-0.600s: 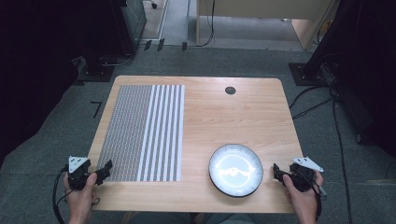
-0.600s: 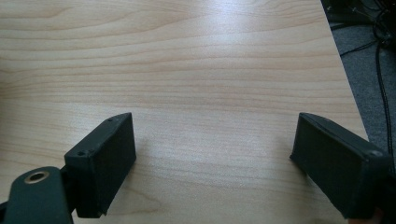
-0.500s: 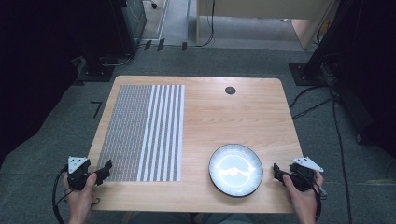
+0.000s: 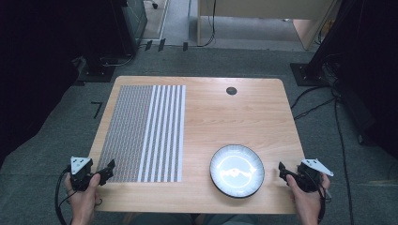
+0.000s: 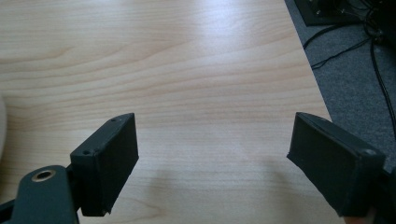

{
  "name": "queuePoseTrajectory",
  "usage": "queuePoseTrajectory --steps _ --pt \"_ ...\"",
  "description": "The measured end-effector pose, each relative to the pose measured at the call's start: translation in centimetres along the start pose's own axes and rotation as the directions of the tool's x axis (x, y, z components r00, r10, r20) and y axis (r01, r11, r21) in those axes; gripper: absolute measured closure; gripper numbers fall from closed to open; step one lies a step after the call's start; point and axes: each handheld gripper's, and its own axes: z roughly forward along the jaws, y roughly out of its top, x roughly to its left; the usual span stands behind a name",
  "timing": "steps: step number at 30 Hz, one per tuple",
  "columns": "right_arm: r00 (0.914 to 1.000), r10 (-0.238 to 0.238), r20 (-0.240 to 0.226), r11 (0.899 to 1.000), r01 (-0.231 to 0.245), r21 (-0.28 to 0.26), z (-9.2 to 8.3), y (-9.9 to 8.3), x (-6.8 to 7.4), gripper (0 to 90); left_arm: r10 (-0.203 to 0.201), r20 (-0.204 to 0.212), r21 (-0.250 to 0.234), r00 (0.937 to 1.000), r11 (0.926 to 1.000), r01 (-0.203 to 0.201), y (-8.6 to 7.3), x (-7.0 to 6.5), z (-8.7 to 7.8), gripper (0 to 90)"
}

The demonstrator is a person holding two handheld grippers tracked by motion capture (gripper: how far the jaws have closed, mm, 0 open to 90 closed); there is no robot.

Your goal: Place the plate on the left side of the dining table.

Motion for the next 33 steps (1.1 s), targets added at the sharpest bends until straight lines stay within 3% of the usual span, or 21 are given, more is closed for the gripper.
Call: queuePoseTrajectory --steps 6,9,16,19,22,24,26,27,33 --pt "0.9999 0.003 -0.015 1.0 -0.003 -0.007 -0.3 0.4 0.4 15.5 0.009 0.017 -0.011 0.9998 0.9999 -0.009 0.3 -1.1 -0.1 15.0" --pt "0.9995 0.021 -0.022 1.0 -0.021 -0.021 -0.7 0.6 0.6 15.7 0.044 0.032 -0.02 0.9985 0.9989 -0.043 0.7 -2.5 -0.2 15.0" --pt "0.9989 0.029 -0.037 0.999 -0.03 -0.032 -1.1 0.8 1.2 16.0 0.068 0.056 -0.016 0.9961 0.9976 -0.067 1.1 -5.2 0.0 14.9" --pt "0.9984 0.033 -0.045 0.999 -0.035 -0.031 -1.2 0.9 1.5 16.4 0.073 0.095 -0.013 0.9928 0.9973 -0.072 1.4 -6.8 0.1 14.9" --pt "0.9985 0.032 -0.045 0.999 -0.033 -0.035 -1.2 0.9 1.7 16.5 0.076 0.115 -0.012 0.9905 0.9971 -0.075 1.5 -7.6 0.2 14.9" --pt "0.9983 0.035 -0.047 0.999 -0.037 -0.033 -1.3 0.9 1.9 16.6 0.094 0.138 -0.022 0.986 0.9955 -0.092 1.4 -8.8 0.3 14.9" --pt "0.999 0.027 -0.037 0.999 -0.028 -0.035 -1.3 0.9 2.0 16.5 0.103 0.142 -0.02 0.9845 0.9946 -0.102 1.3 -9.1 0.3 14.0" --pt "0.9999 -0.001 -0.017 0.999 0.0 -0.045 -1.5 1.0 2.3 16.5 0.109 0.151 -0.017 0.9825 0.994 -0.108 1.2 -9.6 0.4 14.0" --pt "0.9993 0.005 -0.038 0.999 -0.007 -0.048 -1.7 1.1 2.9 16.6 0.119 0.176 -0.011 0.9771 0.9928 -0.119 1.4 -11.1 0.7 14.1"
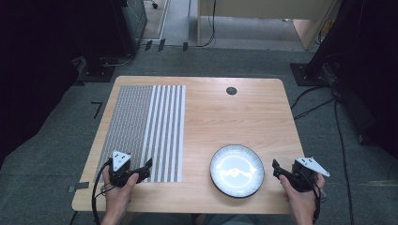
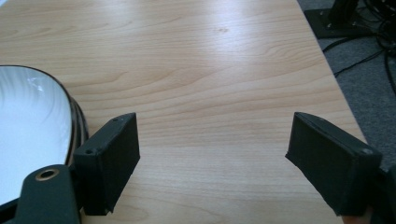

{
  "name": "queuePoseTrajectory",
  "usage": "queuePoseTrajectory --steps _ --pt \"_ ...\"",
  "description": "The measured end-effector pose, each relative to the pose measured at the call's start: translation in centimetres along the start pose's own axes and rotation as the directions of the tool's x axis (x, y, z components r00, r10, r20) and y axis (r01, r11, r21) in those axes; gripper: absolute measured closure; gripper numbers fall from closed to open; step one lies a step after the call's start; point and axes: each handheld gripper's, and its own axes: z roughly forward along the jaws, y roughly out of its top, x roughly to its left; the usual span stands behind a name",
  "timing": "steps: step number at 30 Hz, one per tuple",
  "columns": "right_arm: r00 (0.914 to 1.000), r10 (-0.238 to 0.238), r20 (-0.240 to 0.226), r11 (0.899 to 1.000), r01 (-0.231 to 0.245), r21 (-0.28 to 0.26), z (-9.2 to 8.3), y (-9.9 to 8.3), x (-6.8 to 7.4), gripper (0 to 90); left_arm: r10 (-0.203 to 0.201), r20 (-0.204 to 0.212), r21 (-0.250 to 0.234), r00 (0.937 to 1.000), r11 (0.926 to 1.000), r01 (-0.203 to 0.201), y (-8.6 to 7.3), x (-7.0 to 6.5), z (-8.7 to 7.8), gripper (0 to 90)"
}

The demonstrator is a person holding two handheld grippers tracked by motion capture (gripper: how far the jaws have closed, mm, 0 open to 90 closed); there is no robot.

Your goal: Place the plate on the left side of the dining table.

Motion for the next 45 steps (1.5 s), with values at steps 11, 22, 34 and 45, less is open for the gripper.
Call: queuePoseTrajectory --steps 11,22,34,45 --pt "0.9995 0.003 -0.032 1.0 -0.003 0.008 0.0 -0.1 0.9 16.6 0.002 0.055 0.001 0.9985 1.0 -0.002 0.7 -2.9 1.1 14.2" --pt "0.999 -0.002 -0.045 1.0 0.002 0.002 0.0 -0.2 1.5 16.6 0.038 0.13 0.002 0.9907 0.9993 -0.039 1.4 -7.0 2.5 14.2" --pt "0.9987 0.014 -0.049 1.0 -0.014 -0.004 -0.2 -0.1 2.0 18.6 0.067 0.212 -0.004 0.975 0.9977 -0.068 2.2 -11.3 3.8 14.2" --pt "0.9979 0.013 -0.063 1.0 -0.015 -0.026 -0.6 -0.2 2.6 27.5 0.062 0.288 0.042 0.9557 0.9962 -0.077 2.2 -15.2 5.5 15.7"
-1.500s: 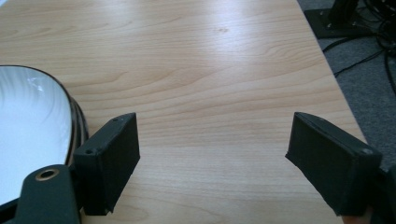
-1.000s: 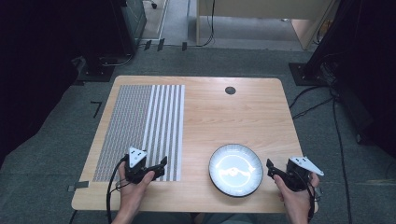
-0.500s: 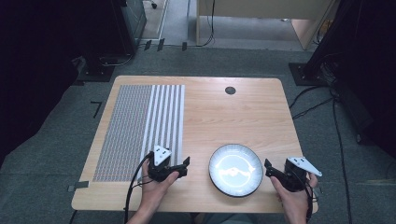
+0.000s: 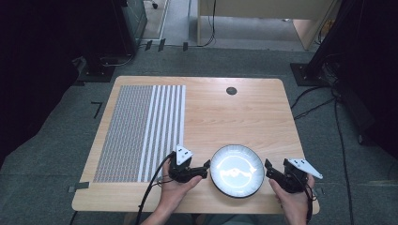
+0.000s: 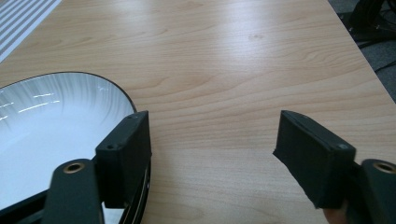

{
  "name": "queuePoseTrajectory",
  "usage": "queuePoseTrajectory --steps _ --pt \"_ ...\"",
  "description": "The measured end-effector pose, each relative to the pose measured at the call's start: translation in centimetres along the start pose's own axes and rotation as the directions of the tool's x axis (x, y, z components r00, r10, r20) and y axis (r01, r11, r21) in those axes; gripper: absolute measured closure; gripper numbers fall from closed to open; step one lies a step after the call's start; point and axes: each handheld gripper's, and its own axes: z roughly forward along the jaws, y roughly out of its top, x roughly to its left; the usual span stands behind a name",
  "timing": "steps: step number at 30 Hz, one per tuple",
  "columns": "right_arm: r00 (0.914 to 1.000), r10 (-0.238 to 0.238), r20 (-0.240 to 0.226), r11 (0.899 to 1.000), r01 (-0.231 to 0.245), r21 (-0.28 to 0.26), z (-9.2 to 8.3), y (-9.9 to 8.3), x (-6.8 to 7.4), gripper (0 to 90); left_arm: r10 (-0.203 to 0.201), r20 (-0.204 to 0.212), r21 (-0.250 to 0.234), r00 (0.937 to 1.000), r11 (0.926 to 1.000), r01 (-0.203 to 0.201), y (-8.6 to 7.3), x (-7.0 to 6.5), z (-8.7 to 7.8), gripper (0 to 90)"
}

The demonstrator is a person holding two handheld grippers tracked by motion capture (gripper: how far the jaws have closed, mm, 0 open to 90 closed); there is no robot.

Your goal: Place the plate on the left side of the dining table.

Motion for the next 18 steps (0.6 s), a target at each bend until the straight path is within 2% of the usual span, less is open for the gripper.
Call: queuePoseTrajectory --steps 2,3,4,5,6,7,8,9,12,13,14,16,17,18 --pt "1.0 0.0 -0.003 1.0 0.0 -0.001 -0.1 0.0 0.1 28.9 -0.001 0.004 0.005 1.0 1.0 0.001 0.0 -0.2 0.2 19.6" --pt "0.9998 0.005 -0.019 1.0 -0.005 -0.002 -0.2 -0.1 0.1 35.3 -0.004 0.016 0.016 0.9999 0.9999 0.004 -0.1 -0.6 0.6 23.0" --pt "0.9998 0.005 -0.019 1.0 -0.005 -0.002 -0.2 -0.1 0.1 35.3 -0.004 0.016 0.016 0.9999 0.9999 0.004 -0.1 -0.6 0.6 25.3" --pt "0.9994 0.001 -0.036 1.0 -0.001 -0.006 -0.2 -0.1 0.1 39.7 -0.003 0.03 0.021 0.9995 0.9998 0.003 -0.2 -0.7 0.8 25.3" --pt "0.9966 0.006 -0.082 1.0 -0.007 -0.005 -0.3 -0.1 0.0 48.3 -0.003 0.044 0.027 0.999 0.9996 0.002 -0.3 -1.0 1.1 31.9" --pt "0.9949 0.01 -0.101 1.0 -0.01 -0.003 -0.3 -0.1 0.0 51.6 -0.007 0.053 0.034 0.9986 0.9994 0.005 -0.3 -1.1 1.2 35.4" --pt "0.9949 0.01 -0.101 1.0 -0.01 -0.003 -0.3 -0.1 0.0 51.6 -0.007 0.053 0.034 0.9986 0.9994 0.005 -0.3 -1.1 1.2 38.5" --pt "0.9918 0.009 -0.128 1.0 -0.009 0.001 -0.3 -0.1 0.0 54.0 -0.011 0.062 0.04 0.998 0.9992 0.009 -0.3 -1.1 1.4 38.5" --pt "0.9847 0.011 -0.174 1.0 -0.01 0.005 -0.2 -0.3 0.3 60.6 -0.021 0.085 0.065 0.9961 0.9978 0.015 -0.5 -1.3 1.8 48.2" --pt "0.9759 0.053 -0.212 0.999 -0.049 0.022 -0.1 -0.6 0.5 67.3 -0.022 0.091 0.073 0.9956 0.9972 0.015 -0.5 -1.4 1.9 52.2" --pt "0.9722 0.068 -0.224 0.997 -0.061 0.038 0.0 -0.6 0.5 68.1 -0.021 0.096 0.085 0.9951 0.9963 0.013 -0.7 -1.6 2.1 53.3" --pt "0.9712 0.074 -0.226 0.997 -0.065 0.049 0.0 -0.7 0.6 69.2 -0.02 0.1 0.093 0.9948 0.9956 0.011 -0.8 -1.7 2.2 55.1" --pt "0.9736 0.076 -0.215 0.995 -0.062 0.073 0.2 -0.8 0.9 76.2 -0.014 0.103 0.1 0.9945 0.9949 0.003 -0.9 -1.8 2.3 60.1" --pt "0.9736 0.076 -0.215 0.995 -0.062 0.073 0.2 -0.8 0.9 76.2 -0.014 0.103 0.1 0.9945 0.9949 0.003 -0.9 -1.8 2.3 62.2"
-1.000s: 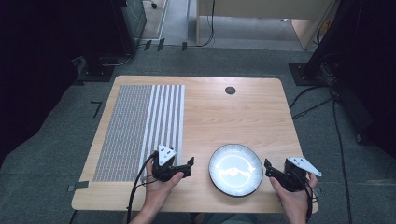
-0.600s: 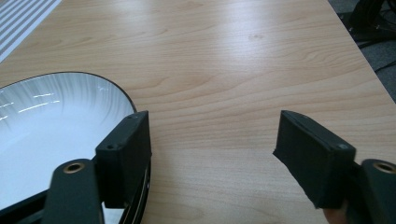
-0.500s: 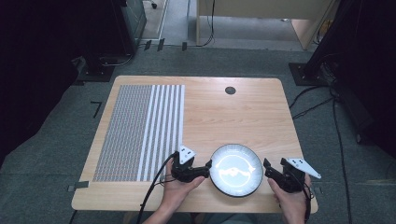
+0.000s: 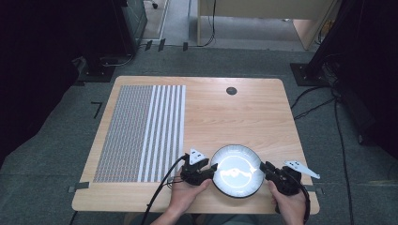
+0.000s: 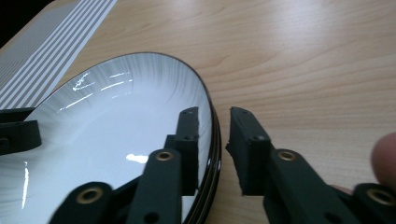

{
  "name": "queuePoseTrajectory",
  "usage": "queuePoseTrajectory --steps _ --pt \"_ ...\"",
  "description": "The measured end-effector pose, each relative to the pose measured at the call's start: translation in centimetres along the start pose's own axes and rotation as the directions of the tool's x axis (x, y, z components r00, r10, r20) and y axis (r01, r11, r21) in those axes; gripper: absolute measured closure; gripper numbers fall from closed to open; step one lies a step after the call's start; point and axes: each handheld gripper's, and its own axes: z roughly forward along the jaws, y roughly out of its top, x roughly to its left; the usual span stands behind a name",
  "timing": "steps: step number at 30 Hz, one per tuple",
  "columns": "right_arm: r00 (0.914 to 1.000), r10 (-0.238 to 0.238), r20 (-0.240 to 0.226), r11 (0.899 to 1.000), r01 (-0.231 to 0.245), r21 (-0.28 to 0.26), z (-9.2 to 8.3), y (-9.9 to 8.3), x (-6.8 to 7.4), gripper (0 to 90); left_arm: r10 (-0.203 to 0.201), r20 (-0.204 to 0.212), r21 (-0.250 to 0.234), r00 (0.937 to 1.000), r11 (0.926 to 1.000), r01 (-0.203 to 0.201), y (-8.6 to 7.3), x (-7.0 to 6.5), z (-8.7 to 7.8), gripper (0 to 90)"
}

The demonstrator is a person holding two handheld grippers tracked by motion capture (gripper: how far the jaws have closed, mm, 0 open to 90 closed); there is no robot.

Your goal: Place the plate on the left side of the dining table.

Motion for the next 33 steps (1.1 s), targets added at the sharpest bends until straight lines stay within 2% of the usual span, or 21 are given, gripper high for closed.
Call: queuePoseTrajectory --steps 1,2,8,17,24,26,32,33 --pt "0.9999 0.015 -0.006 1.0 -0.015 0.021 0.09 -0.01 0.16 80.9 0.015 -0.003 0.006 0.9999 0.9999 -0.015 -0.14 -0.23 0.14 65.3" --pt "0.9999 0.01 0.009 1.0 -0.01 0.024 0.12 -0.04 0.26 82.5 0.027 -0.015 0.003 0.9995 0.9996 -0.027 -0.22 -0.34 0.16 67.2" --pt "0.9993 0.026 0.025 0.999 -0.027 0.026 0.08 -0.04 0.35 84.7 0.06 -0.043 -0.006 0.9973 0.9982 -0.06 -0.16 -0.65 0.07 70.6" --pt "0.9957 0.09 0.019 0.995 -0.091 0.037 -0.13 0.12 0.17 84.9 0.058 -0.038 0.002 0.9976 0.9983 -0.058 -0.09 -0.56 0.12 70.7" --pt "0.9949 0.1 0.012 0.995 -0.101 0.014 -0.34 0.03 0.11 86.7 0.059 -0.037 0.006 0.9976 0.9982 -0.059 -0.11 -0.55 0.18 70.2" --pt "0.9932 0.117 0.0 0.993 -0.117 0.013 -0.53 0.11 0.04 88.1 0.058 -0.036 0.006 0.9976 0.9983 -0.058 -0.11 -0.54 0.17 70.3" --pt "0.9933 0.115 -0.004 0.993 -0.115 0.004 -0.26 -0.06 0.15 83.8 0.07 -0.054 -0.002 0.9961 0.9975 -0.07 -0.17 -0.75 0.16 70.9" --pt "0.9941 0.106 0.019 0.994 -0.106 -0.009 -0.21 -0.18 0.48 85.0 0.074 -0.057 -0.002 0.9956 0.9972 -0.074 -0.18 -0.79 0.15 71.0"
